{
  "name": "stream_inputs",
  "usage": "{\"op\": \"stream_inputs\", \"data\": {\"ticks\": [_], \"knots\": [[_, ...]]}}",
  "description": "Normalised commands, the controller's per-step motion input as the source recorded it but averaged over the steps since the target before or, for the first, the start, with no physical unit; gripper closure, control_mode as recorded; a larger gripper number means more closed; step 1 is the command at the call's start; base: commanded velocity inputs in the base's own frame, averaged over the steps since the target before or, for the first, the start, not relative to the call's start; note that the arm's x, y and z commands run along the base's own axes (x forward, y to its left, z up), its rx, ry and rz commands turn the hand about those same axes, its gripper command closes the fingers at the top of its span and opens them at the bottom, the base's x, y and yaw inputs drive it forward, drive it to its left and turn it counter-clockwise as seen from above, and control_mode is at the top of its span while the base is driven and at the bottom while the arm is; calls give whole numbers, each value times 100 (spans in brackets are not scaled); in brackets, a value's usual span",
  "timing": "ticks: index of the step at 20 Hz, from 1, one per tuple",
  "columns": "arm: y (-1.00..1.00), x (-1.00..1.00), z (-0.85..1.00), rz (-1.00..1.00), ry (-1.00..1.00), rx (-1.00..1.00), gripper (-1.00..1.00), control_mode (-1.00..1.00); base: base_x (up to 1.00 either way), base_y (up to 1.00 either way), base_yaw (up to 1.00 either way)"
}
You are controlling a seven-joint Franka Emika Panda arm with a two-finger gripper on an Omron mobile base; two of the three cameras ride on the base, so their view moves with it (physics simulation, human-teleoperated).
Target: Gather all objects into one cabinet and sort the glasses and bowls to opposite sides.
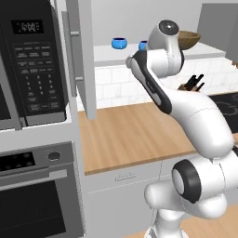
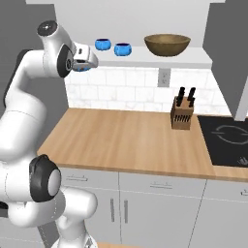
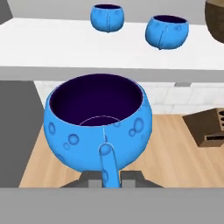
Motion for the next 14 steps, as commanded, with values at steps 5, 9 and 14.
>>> {"op": "stream_inputs", "data": {"ticks": [5,9,14], "knots": [[0,24,-3,0,2,0,100,-100,0,0,0],[0,8,0,0,0,1,100,-100,0,0,0],[-4,0,6,-1,0,4,100,-100,0,0,0]]}}
